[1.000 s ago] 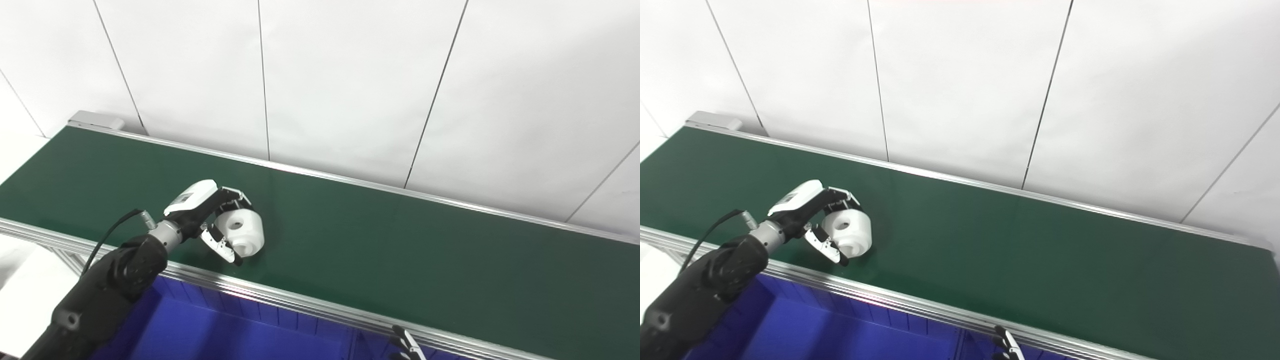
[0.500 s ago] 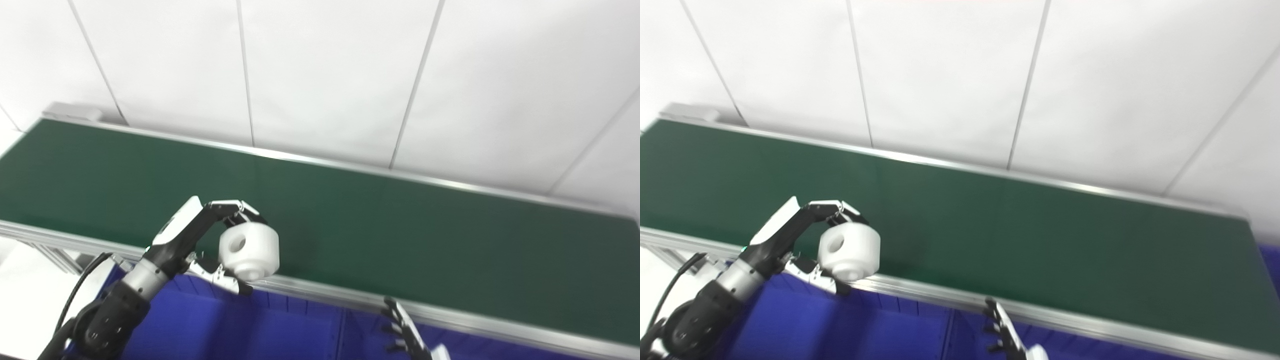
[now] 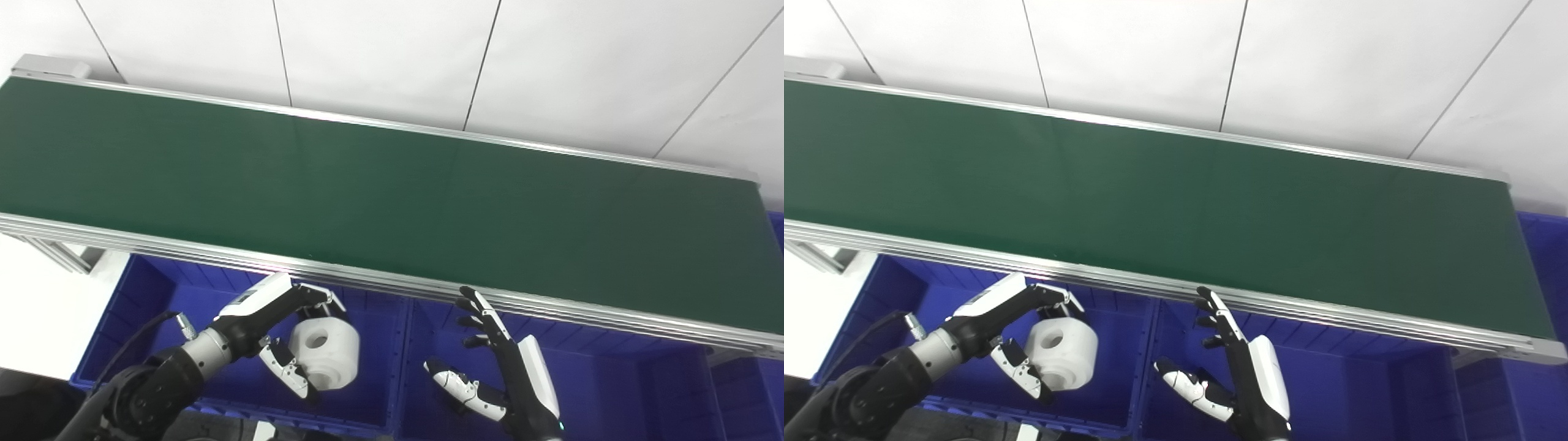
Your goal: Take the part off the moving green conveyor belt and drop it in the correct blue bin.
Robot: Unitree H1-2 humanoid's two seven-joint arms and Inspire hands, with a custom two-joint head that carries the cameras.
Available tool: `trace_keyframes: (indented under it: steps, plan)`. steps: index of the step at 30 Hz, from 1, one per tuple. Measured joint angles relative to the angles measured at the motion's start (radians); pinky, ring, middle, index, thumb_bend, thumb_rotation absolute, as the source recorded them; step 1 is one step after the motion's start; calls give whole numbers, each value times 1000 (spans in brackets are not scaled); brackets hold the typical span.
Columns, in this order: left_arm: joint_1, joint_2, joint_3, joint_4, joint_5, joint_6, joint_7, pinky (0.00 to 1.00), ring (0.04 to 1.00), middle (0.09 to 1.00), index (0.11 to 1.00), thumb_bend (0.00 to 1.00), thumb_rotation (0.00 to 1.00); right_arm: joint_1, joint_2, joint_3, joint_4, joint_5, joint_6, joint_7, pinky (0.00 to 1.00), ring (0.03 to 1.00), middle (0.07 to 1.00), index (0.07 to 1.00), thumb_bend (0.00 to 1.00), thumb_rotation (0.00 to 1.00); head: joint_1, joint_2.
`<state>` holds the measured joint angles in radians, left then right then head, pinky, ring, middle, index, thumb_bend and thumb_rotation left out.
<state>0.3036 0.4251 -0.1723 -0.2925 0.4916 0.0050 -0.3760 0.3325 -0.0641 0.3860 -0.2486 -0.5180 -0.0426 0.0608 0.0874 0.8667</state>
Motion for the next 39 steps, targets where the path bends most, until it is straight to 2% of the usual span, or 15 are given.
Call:
trace_keyframes:
  steps: [1,2,3,4,5,7,9,12,16,19,22,26,30,34,39]
  plan:
    - [-3,1,-10,-9,18,22,-13,457,397,486,553,493,0,0,0,-1,0,0,1,1,657,790,859,919,630,477,0,0]
    - [-7,0,-18,-12,40,44,-25,503,481,490,538,501,0,0,0,-2,0,0,2,3,657,790,860,919,631,476,0,0]
    - [-12,0,-27,-17,68,82,-41,512,509,489,534,503,0,0,1,-2,-1,0,4,8,657,790,860,919,631,477,0,0]
    - [-14,1,-30,-21,93,112,-56,571,630,652,513,505,31,0,2,-2,-2,0,5,9,658,792,861,920,633,478,-1,0]
    - [-16,1,-35,-30,128,161,-74,622,709,747,667,550,33,0,4,-2,-4,0,8,12,657,793,862,920,634,479,-3,-2]
    - [-26,6,-57,-48,197,242,-121,732,872,928,888,632,120,1,6,-2,-5,0,11,15,657,796,864,922,637,481,-5,-3]
    - [-37,12,-76,-49,237,282,-167,821,956,988,953,694,184,0,6,-2,-6,0,11,17,657,796,865,922,636,481,-6,-5]
    - [-34,11,-66,-58,237,284,-147,918,991,998,989,705,293,0,10,-4,-6,0,12,17,657,794,865,921,636,479,-9,-9]
    - [-20,6,-20,-66,176,229,-62,932,1000,1000,1000,748,396,3,14,-4,-7,0,13,17,660,795,869,923,639,488,-14,-15]
    - [6,-11,20,-64,49,157,-20,951,1000,1000,1000,749,358,5,14,-4,-11,-2,14,18,664,798,868,925,641,492,-37,-23]
    - [32,-66,45,-68,-135,90,-1,980,1000,1000,1000,746,391,14,14,-4,-21,-3,15,20,669,799,869,925,644,508,-70,-32]
    - [59,-148,26,-75,-295,-16,17,990,1000,1000,1000,764,421,27,11,-4,-26,-5,15,20,673,800,872,927,640,514,-84,-37]
    - [70,-205,-11,-52,-369,-103,25,979,1000,1000,993,754,427,37,10,-5,-28,-11,15,20,672,801,873,929,631,510,-107,-52]
    - [76,-194,-1,11,-414,-140,26,910,986,1000,991,759,390,51,9,-9,-28,-9,15,20,672,805,874,930,622,501,-113,-55]
    - [78,-174,-12,32,-418,-141,25,930,990,1000,991,744,356,59,3,-21,-28,1,15,21,675,812,880,934,612,503,-115,-63]
